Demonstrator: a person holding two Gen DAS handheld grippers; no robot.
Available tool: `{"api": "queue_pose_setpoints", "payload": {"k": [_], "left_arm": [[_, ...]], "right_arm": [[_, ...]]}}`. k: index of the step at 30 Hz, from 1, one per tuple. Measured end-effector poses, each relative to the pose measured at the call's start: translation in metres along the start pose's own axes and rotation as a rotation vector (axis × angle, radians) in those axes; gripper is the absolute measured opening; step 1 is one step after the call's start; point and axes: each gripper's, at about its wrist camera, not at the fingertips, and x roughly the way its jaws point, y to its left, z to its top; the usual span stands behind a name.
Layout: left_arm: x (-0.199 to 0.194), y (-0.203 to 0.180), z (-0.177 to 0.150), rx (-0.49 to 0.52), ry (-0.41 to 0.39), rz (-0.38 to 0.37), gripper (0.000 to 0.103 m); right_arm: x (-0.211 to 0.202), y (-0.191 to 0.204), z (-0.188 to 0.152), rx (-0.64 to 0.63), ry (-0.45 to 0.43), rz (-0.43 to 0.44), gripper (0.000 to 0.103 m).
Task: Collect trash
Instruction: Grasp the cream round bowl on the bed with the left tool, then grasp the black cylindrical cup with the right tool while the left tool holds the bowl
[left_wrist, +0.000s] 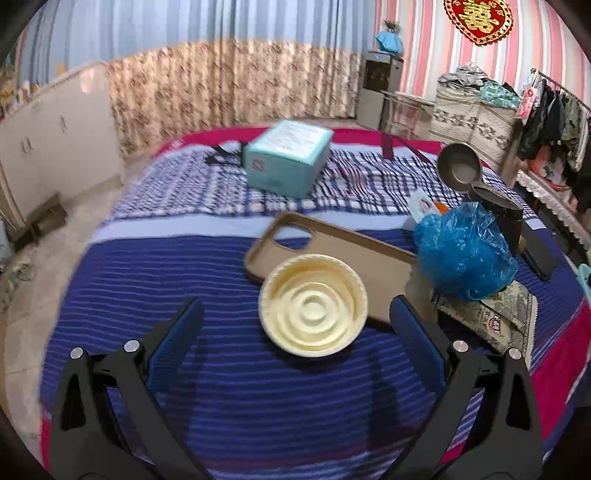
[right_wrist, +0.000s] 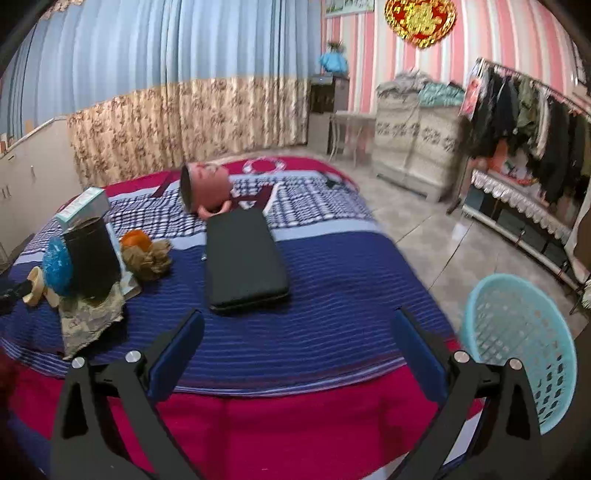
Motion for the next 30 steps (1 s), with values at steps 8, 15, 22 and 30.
{"api": "queue_pose_setpoints", "payload": {"k": [8, 15, 22, 30], "left_arm": [[0.016, -0.001, 0.003, -0.009, 0.066, -0.097, 0.061], [-0.012, 0.016, 0.005, 0.048, -0.016, -0.013, 0.061], [-0.035, 0.056, 0.01, 0.008, -0.054, 0.032, 0.061], [-0.042, 0.052, 0.015, 0.007, -0.069, 0.032, 0.061]], "right_arm": [[0.002, 0.067, 0.012, -0.072, -0.034, 0.071, 0.099], [0.008, 0.149, 0.018, -0.184, -0.047, 0.173, 0.099], [0.036, 0.182, 0.044, -0.174, -0.01, 0.226, 0.098], [0.055, 0.196, 0.041, -0.182, 0.029, 0.317, 0.056]]}}
